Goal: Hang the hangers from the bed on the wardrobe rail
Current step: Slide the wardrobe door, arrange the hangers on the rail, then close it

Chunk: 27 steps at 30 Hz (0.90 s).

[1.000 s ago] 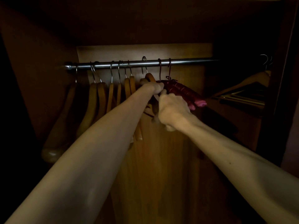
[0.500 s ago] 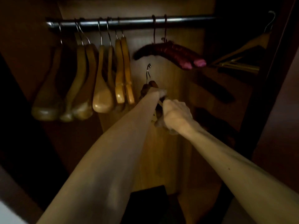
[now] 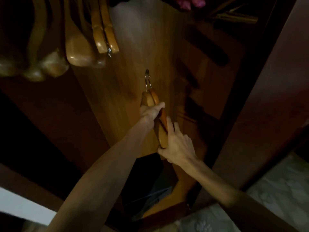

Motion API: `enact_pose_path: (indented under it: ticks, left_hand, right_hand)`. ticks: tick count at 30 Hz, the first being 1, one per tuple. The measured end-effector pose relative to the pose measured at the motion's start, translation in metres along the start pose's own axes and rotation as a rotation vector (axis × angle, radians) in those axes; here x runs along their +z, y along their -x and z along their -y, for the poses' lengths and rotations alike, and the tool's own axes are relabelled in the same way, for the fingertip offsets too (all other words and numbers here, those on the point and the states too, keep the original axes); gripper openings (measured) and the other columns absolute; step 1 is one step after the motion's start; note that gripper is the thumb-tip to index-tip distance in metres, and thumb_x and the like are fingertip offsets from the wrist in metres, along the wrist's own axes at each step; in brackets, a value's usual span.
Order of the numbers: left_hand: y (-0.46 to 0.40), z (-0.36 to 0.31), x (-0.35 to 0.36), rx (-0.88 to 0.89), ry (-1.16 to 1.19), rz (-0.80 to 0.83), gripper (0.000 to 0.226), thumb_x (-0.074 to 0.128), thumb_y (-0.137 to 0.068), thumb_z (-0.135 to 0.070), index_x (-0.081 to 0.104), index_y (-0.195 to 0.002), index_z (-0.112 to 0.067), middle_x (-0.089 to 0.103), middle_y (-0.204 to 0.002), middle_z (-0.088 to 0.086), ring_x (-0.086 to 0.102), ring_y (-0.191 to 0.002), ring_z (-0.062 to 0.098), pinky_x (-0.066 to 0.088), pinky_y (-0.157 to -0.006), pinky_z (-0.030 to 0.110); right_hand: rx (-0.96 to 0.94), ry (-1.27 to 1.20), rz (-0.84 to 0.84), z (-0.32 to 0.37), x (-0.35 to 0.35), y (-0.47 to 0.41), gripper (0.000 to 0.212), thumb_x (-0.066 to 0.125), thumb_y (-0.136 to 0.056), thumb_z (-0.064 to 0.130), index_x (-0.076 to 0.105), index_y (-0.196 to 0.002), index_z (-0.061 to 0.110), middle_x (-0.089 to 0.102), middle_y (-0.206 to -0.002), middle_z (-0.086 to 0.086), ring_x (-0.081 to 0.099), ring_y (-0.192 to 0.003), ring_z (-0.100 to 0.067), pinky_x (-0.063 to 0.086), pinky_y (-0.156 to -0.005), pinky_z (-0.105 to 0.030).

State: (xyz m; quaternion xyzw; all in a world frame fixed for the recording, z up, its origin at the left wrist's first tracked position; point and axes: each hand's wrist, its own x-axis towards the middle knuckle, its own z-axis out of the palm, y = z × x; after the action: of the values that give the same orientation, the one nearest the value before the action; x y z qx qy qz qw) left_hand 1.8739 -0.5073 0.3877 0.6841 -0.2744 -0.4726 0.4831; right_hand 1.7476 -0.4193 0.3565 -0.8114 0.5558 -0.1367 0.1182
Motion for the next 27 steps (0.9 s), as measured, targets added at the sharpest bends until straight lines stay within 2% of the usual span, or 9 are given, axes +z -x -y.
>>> enact_pose_path:
  ticks: [4,6,8,12,15,20,23,26,27]
  left_hand:
    - [0.000,0.018,-0.013,0.071,-0.036,0.032,0.015,0.080,-0.080,-0.021,0.069,-0.077,-0.011,0.070,-0.072,0.004,0.069,-0.071,0.021,0.058,-0.067,0.029]
    - [0.001,0.017,-0.024,0.110,-0.118,0.125,0.012,0.077,-0.083,-0.021,0.070,-0.082,-0.011,0.070,-0.072,0.002,0.070,-0.065,0.015,0.056,-0.059,0.024]
    - [0.002,0.013,-0.038,0.150,-0.256,0.246,0.012,0.075,-0.083,-0.024,0.071,-0.086,-0.012,0.071,-0.072,0.001,0.071,-0.063,0.012,0.056,-0.056,0.023]
    - [0.003,0.005,-0.052,0.193,-0.413,0.374,0.012,0.075,-0.083,-0.023,0.068,-0.091,-0.017,0.073,-0.077,0.001,0.070,-0.074,0.016,0.058,-0.077,0.035]
    - [0.004,0.004,-0.059,0.209,-0.513,0.526,0.023,0.075,-0.086,-0.024,0.063,-0.105,-0.019,0.073,-0.085,0.004,0.071,-0.082,0.018,0.057,-0.089,0.044]
    - [-0.002,0.002,-0.072,0.190,-0.687,0.617,0.043,0.079,-0.077,-0.042,0.053,-0.110,-0.029,0.065,-0.110,0.001,0.063,-0.105,0.020,0.052,-0.094,0.040]
    - [-0.011,-0.002,-0.077,0.261,-0.768,0.575,0.062,0.080,-0.074,-0.046,0.052,-0.124,-0.025,0.061,-0.117,-0.001,0.058,-0.109,0.020,0.048,-0.099,0.042]
    - [-0.018,-0.008,-0.081,0.360,-0.778,0.542,0.050,0.080,-0.079,-0.041,0.057,-0.122,-0.028,0.063,-0.117,-0.002,0.058,-0.115,0.022,0.048,-0.098,0.040]
    - [-0.020,-0.009,-0.082,0.395,-0.773,0.520,0.046,0.079,-0.082,-0.037,0.058,-0.122,-0.028,0.064,-0.117,-0.004,0.058,-0.117,0.022,0.048,-0.096,0.037]
  right_hand:
    - [-0.016,-0.408,0.193,-0.029,0.007,0.004,0.087,0.045,-0.091,0.072,0.003,-0.159,0.039,0.021,-0.162,0.004,0.048,-0.135,-0.020,0.042,-0.110,-0.046]
    - [0.038,-0.537,0.125,-0.048,0.001,-0.013,0.084,0.042,-0.087,0.079,0.018,-0.157,0.040,0.029,-0.157,0.008,0.048,-0.133,-0.014,0.044,-0.110,-0.049]
    - [0.045,-0.471,0.027,-0.066,-0.008,-0.038,0.087,0.055,-0.086,0.071,0.021,-0.157,0.035,0.029,-0.158,0.007,0.043,-0.138,-0.016,0.043,-0.111,-0.052]
    - [-0.062,-0.224,-0.071,-0.077,-0.030,-0.086,0.111,0.080,-0.078,0.048,0.010,-0.161,0.027,0.013,-0.166,0.005,0.017,-0.152,-0.024,0.028,-0.120,-0.051]
    - [-0.169,-0.070,-0.085,-0.075,-0.043,-0.103,0.114,0.083,-0.073,0.042,0.013,-0.160,0.022,0.016,-0.166,-0.001,0.016,-0.151,-0.024,0.030,-0.117,-0.056]
    - [-0.139,-0.095,0.002,-0.070,-0.046,-0.097,0.087,0.081,-0.075,0.036,0.039,-0.148,0.012,0.042,-0.153,-0.010,0.040,-0.139,-0.031,0.044,-0.103,-0.055]
    - [-0.140,-0.139,0.041,-0.065,-0.051,-0.094,0.066,0.079,-0.076,0.034,0.054,-0.131,0.009,0.059,-0.130,-0.013,0.056,-0.118,-0.031,0.050,-0.092,-0.049]
    - [-0.136,-0.176,0.103,-0.066,-0.054,-0.093,0.026,0.077,-0.079,0.033,0.056,-0.095,0.030,0.055,-0.098,0.003,0.053,-0.088,-0.016,0.045,-0.078,-0.035]
    - [-0.131,-0.184,0.122,-0.065,-0.053,-0.091,0.026,0.077,-0.078,0.033,0.052,-0.084,0.035,0.055,-0.092,0.007,0.053,-0.081,-0.014,0.044,-0.076,-0.033]
